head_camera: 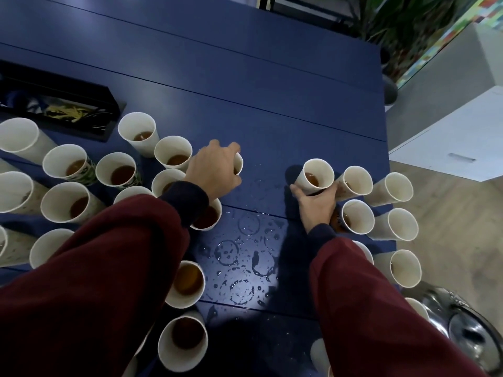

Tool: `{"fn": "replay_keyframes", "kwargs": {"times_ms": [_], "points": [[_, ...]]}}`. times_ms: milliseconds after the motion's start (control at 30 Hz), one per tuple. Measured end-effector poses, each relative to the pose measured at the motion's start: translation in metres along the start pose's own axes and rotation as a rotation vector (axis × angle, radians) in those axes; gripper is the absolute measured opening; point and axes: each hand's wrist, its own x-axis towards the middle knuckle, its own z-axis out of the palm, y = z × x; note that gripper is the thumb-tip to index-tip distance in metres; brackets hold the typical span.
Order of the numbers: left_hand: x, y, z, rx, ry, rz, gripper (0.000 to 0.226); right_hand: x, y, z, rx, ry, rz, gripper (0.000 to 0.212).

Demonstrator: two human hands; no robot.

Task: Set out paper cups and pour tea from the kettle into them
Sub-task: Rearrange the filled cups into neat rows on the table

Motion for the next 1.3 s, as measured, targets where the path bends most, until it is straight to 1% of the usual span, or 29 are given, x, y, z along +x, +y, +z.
{"fn": "replay_keyframes", "kwargs": {"times_ms": [100,167,267,333,367,467,533,567,600,667,733,833,867,933,1000,1067,1167,1300], "points": [[0.001,0.003,-0.001,-0.044,0.012,-0.009,0.045,-0.011,-0.001,-0.001,-0.018,-0.036,0.048,0.073],[-0.001,0.008,-0.004,-0.062,0.007,-0.011,0.047,-0.022,0.000,0.000,0.001,-0.025,0.098,0.068],[-0.007,0.018,-0.009,-0.068,0.000,0.002,0.048,-0.043,0.002,0.003,0.090,-0.021,0.225,0.057],[-0.016,0.027,-0.015,-0.051,0.002,0.014,0.048,-0.062,-0.003,0.003,0.152,-0.071,0.240,0.059],[-0.021,0.031,-0.017,-0.046,-0.003,0.020,0.049,-0.071,-0.005,0.003,0.155,-0.126,0.193,0.064],[-0.037,0.043,-0.024,-0.055,-0.026,0.069,0.049,-0.099,-0.014,0.000,0.090,-0.365,-0.072,0.081],[-0.047,0.048,-0.028,-0.062,-0.067,0.115,0.045,-0.112,-0.021,-0.003,0.058,-0.478,-0.203,0.091],[-0.053,0.050,-0.030,-0.069,-0.094,0.136,0.042,-0.117,-0.025,-0.004,0.055,-0.505,-0.263,0.088],[-0.059,0.052,-0.033,-0.076,-0.124,0.152,0.039,-0.121,-0.029,-0.005,0.054,-0.511,-0.293,0.080],[-0.067,0.052,-0.034,-0.094,-0.175,0.174,0.036,-0.127,-0.035,-0.006,0.054,-0.476,-0.312,0.062],[-0.074,0.049,-0.034,-0.129,-0.208,0.181,0.044,-0.129,-0.034,-0.007,0.044,-0.434,-0.329,0.052],[-0.081,0.037,-0.033,-0.225,-0.204,0.146,0.081,-0.131,-0.026,-0.009,0.062,-0.378,-0.323,0.050],[-0.080,0.033,-0.031,-0.244,-0.170,0.121,0.088,-0.131,-0.024,-0.011,0.084,-0.352,-0.305,0.049],[-0.078,0.024,-0.025,-0.202,-0.058,0.065,0.085,-0.127,-0.018,-0.016,0.109,-0.280,-0.291,0.048],[-0.073,0.012,-0.015,-0.041,0.016,0.013,0.075,-0.120,-0.011,-0.021,0.106,-0.202,-0.278,0.048],[-0.072,0.000,-0.005,0.084,-0.007,-0.039,0.069,-0.112,-0.005,-0.025,0.098,-0.139,-0.236,0.045],[-0.072,-0.010,0.003,0.125,-0.104,-0.066,0.065,-0.097,0.005,-0.031,0.097,-0.055,-0.169,0.043],[-0.073,-0.010,0.005,0.172,-0.157,-0.040,0.062,-0.081,0.016,-0.034,0.113,-0.007,-0.096,0.045]]}}
